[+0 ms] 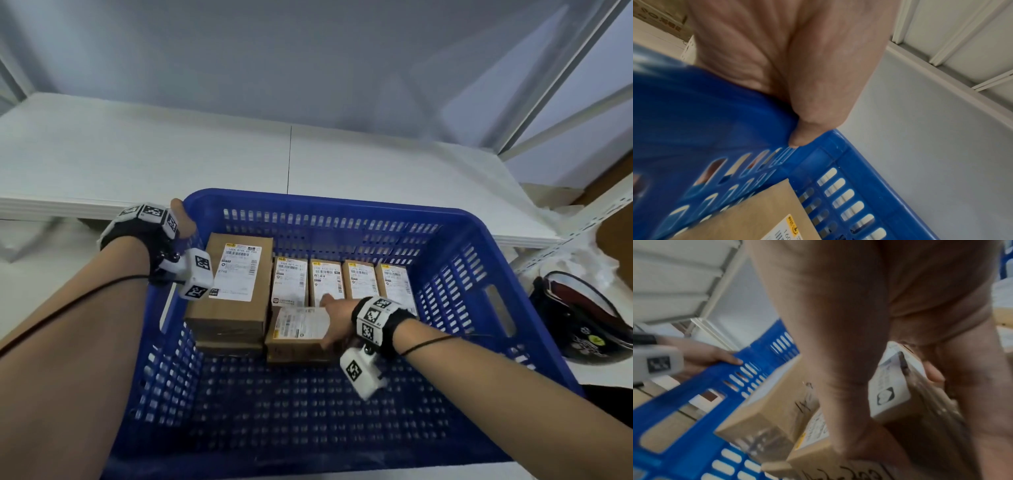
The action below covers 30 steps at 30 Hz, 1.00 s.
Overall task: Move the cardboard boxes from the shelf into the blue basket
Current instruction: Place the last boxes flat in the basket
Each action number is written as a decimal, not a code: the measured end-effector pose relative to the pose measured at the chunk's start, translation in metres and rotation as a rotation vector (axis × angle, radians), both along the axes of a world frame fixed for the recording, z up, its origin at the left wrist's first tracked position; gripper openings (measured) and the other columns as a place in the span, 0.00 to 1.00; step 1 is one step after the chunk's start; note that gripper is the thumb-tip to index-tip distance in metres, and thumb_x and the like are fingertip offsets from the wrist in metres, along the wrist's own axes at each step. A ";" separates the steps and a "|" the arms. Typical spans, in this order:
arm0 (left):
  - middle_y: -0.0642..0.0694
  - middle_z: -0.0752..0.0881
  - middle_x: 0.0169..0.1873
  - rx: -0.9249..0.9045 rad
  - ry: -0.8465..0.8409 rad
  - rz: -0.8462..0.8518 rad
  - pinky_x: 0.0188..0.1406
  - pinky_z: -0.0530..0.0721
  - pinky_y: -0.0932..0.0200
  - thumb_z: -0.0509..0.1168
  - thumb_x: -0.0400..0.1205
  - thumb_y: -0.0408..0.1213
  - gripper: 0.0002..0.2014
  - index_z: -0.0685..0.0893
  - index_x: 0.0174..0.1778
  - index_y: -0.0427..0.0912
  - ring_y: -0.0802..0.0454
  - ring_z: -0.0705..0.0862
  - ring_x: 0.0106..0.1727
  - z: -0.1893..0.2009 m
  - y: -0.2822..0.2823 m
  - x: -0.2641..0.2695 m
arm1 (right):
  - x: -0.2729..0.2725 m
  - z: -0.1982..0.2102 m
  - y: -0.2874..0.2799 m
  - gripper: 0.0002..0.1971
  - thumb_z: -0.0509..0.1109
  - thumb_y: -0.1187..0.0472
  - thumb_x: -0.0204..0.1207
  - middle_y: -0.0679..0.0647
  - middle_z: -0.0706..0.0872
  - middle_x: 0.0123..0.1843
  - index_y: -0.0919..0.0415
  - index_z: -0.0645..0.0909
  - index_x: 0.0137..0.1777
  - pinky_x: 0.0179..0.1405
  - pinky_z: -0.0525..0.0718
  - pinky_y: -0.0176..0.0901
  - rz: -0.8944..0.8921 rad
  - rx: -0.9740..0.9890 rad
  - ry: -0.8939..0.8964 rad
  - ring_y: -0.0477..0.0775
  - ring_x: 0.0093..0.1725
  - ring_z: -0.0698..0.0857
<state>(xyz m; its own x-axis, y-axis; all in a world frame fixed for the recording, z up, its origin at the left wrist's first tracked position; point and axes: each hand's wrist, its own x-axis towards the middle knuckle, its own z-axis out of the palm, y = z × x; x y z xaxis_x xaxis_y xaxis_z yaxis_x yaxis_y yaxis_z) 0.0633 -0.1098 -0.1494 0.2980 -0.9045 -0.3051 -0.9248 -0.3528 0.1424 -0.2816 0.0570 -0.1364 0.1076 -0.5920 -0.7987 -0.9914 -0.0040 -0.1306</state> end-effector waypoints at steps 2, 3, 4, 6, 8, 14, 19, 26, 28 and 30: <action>0.31 0.85 0.50 -0.024 0.005 -0.001 0.58 0.79 0.36 0.55 0.68 0.60 0.21 0.68 0.44 0.45 0.32 0.85 0.51 -0.040 -0.031 0.021 | 0.004 -0.014 0.007 0.44 0.81 0.56 0.69 0.58 0.82 0.52 0.60 0.57 0.77 0.36 0.87 0.54 0.011 0.019 0.019 0.59 0.40 0.84; 0.29 0.85 0.51 -0.010 0.023 -0.005 0.58 0.79 0.35 0.56 0.67 0.60 0.23 0.69 0.46 0.44 0.31 0.85 0.52 -0.056 -0.045 0.030 | 0.005 -0.023 0.009 0.46 0.82 0.57 0.67 0.58 0.83 0.53 0.60 0.55 0.78 0.41 0.88 0.55 0.021 0.012 0.033 0.60 0.44 0.85; 0.29 0.85 0.53 -0.012 0.034 -0.003 0.58 0.79 0.36 0.57 0.66 0.60 0.25 0.69 0.49 0.44 0.30 0.84 0.54 -0.070 -0.056 0.037 | 0.006 -0.032 0.011 0.49 0.82 0.59 0.66 0.59 0.85 0.56 0.59 0.54 0.80 0.47 0.90 0.56 0.015 -0.006 0.043 0.62 0.49 0.87; 0.29 0.84 0.56 0.033 0.055 0.010 0.59 0.79 0.35 0.57 0.65 0.60 0.28 0.68 0.53 0.43 0.30 0.84 0.56 -0.062 -0.051 0.032 | 0.007 -0.050 0.013 0.52 0.82 0.65 0.65 0.64 0.84 0.62 0.55 0.50 0.83 0.55 0.88 0.60 -0.077 -0.041 -0.002 0.65 0.56 0.87; 0.30 0.84 0.57 0.017 0.035 0.015 0.60 0.79 0.36 0.56 0.67 0.60 0.29 0.68 0.57 0.43 0.30 0.84 0.57 -0.056 -0.046 0.029 | 0.010 -0.060 0.015 0.54 0.75 0.73 0.72 0.70 0.82 0.60 0.47 0.42 0.85 0.50 0.90 0.62 -0.338 0.031 -0.128 0.68 0.48 0.90; 0.26 0.76 0.69 -0.001 0.076 0.051 0.70 0.71 0.44 0.59 0.82 0.39 0.25 0.66 0.73 0.32 0.30 0.76 0.70 0.063 0.051 -0.044 | 0.006 -0.067 0.013 0.30 0.83 0.58 0.66 0.68 0.81 0.64 0.72 0.70 0.60 0.61 0.86 0.56 -0.333 -0.149 -0.077 0.63 0.62 0.85; 0.25 0.74 0.70 -0.005 0.047 0.082 0.71 0.68 0.44 0.58 0.83 0.36 0.26 0.63 0.75 0.29 0.31 0.73 0.73 0.066 0.058 -0.046 | 0.014 -0.073 0.012 0.33 0.86 0.53 0.63 0.62 0.89 0.57 0.68 0.78 0.64 0.56 0.89 0.59 -0.288 -0.044 -0.029 0.63 0.53 0.90; 0.24 0.73 0.71 -0.015 0.043 0.063 0.71 0.65 0.43 0.56 0.85 0.31 0.23 0.64 0.75 0.26 0.30 0.72 0.74 0.073 0.065 -0.069 | 0.008 -0.080 0.014 0.27 0.85 0.48 0.63 0.57 0.87 0.51 0.61 0.81 0.55 0.50 0.88 0.49 -0.148 -0.100 0.049 0.59 0.49 0.88; 0.24 0.73 0.71 0.012 0.047 0.071 0.71 0.66 0.43 0.58 0.84 0.31 0.23 0.64 0.74 0.26 0.30 0.72 0.73 0.067 0.063 -0.062 | 0.009 -0.084 0.012 0.26 0.87 0.46 0.60 0.53 0.84 0.41 0.59 0.79 0.50 0.46 0.88 0.48 -0.146 -0.098 0.041 0.58 0.44 0.86; 0.26 0.76 0.68 0.014 0.059 0.067 0.72 0.70 0.42 0.59 0.82 0.37 0.24 0.66 0.72 0.31 0.31 0.76 0.70 0.058 0.054 -0.048 | 0.010 -0.080 0.010 0.27 0.86 0.45 0.60 0.52 0.84 0.41 0.58 0.79 0.50 0.50 0.89 0.50 -0.143 -0.084 0.040 0.57 0.44 0.86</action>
